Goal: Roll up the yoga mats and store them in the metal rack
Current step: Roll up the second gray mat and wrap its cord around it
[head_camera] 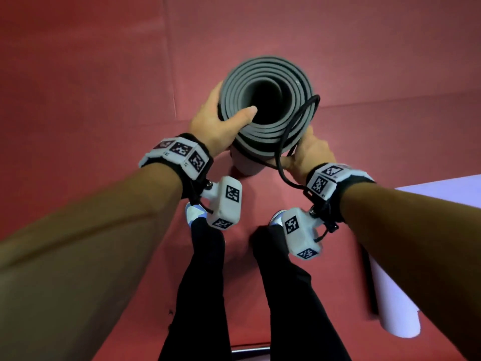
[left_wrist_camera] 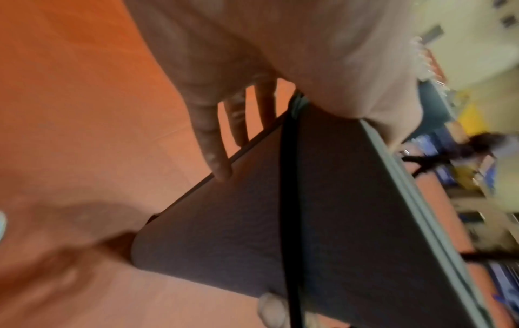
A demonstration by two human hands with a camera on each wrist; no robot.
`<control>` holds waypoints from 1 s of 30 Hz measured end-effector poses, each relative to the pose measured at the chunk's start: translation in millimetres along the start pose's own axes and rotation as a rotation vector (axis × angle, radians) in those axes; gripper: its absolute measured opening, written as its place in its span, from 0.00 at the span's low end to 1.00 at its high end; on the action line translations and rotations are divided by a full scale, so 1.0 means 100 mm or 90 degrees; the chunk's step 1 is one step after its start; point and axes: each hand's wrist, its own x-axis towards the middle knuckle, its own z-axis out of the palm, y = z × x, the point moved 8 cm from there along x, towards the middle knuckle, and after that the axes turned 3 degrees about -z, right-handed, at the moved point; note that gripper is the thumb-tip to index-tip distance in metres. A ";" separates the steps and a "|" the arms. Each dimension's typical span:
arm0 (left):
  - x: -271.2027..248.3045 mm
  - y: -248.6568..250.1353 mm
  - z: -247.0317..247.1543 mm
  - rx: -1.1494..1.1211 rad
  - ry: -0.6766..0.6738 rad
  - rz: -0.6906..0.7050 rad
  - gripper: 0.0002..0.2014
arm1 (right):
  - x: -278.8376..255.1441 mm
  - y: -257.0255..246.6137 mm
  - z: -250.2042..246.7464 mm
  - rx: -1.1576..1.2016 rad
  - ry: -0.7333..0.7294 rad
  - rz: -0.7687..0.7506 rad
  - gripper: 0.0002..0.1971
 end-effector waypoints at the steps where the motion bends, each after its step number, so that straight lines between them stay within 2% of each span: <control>1: -0.01 -0.11 0.02 -0.031 -0.003 -0.032 0.32 | 0.05 0.01 0.00 0.025 -0.016 -0.015 0.28; 3: -0.04 -0.23 0.05 -0.048 -0.015 -0.071 0.30 | 0.09 0.08 -0.01 0.160 -0.053 -0.015 0.14; 4: -0.08 -0.23 0.09 -0.038 -0.031 -0.083 0.29 | 0.09 0.14 -0.03 0.254 -0.053 0.012 0.09; 7: -0.14 -0.23 0.31 -0.106 -0.098 -0.142 0.18 | 0.10 0.39 -0.14 0.436 0.057 0.112 0.06; 8: -0.16 -0.23 0.37 -0.148 -0.110 -0.169 0.18 | 0.10 0.43 -0.13 0.489 0.092 0.126 0.07; 9: -0.15 -0.28 0.41 -0.184 -0.106 -0.194 0.23 | 0.12 0.45 -0.11 0.516 0.103 0.128 0.07; 11: -0.08 -0.30 0.38 -0.178 -0.039 -0.161 0.29 | 0.19 0.46 -0.04 0.506 0.089 0.114 0.06; 13: 0.02 -0.34 0.21 -0.092 0.070 -0.070 0.22 | 0.22 0.45 -0.05 0.488 0.088 0.076 0.07; 14: 0.03 -0.33 0.15 -0.048 0.099 -0.037 0.17 | 0.23 0.45 -0.08 0.469 0.112 0.043 0.07; 17: 0.06 -0.29 0.14 0.013 0.117 0.002 0.08 | 0.20 0.49 -0.27 0.362 0.230 -0.039 0.06; 19: 0.08 -0.26 0.17 0.045 0.120 0.007 0.05 | 0.18 0.54 -0.33 0.422 0.249 0.003 0.04; 21: 0.09 -0.32 0.18 0.096 0.118 -0.030 0.07 | 0.21 0.61 -0.34 0.492 0.221 0.099 0.09; 23: 0.06 -0.43 0.19 0.144 0.101 -0.082 0.14 | 0.25 0.67 -0.31 0.478 0.147 0.161 0.10; 25: 0.03 -0.50 0.20 0.143 0.086 -0.108 0.16 | 0.27 0.66 -0.23 0.437 0.028 0.174 0.08; 27: 0.04 -0.55 0.22 0.087 0.081 -0.121 0.14 | 0.22 0.58 -0.12 0.452 -0.080 0.151 0.12; 28: 0.07 -0.57 0.23 0.072 0.077 -0.124 0.12 | 0.17 0.53 -0.09 0.512 -0.109 0.144 0.13; 30: 0.10 -0.62 0.24 0.039 0.076 -0.130 0.06 | 0.06 0.49 -0.05 0.799 -0.134 0.169 0.13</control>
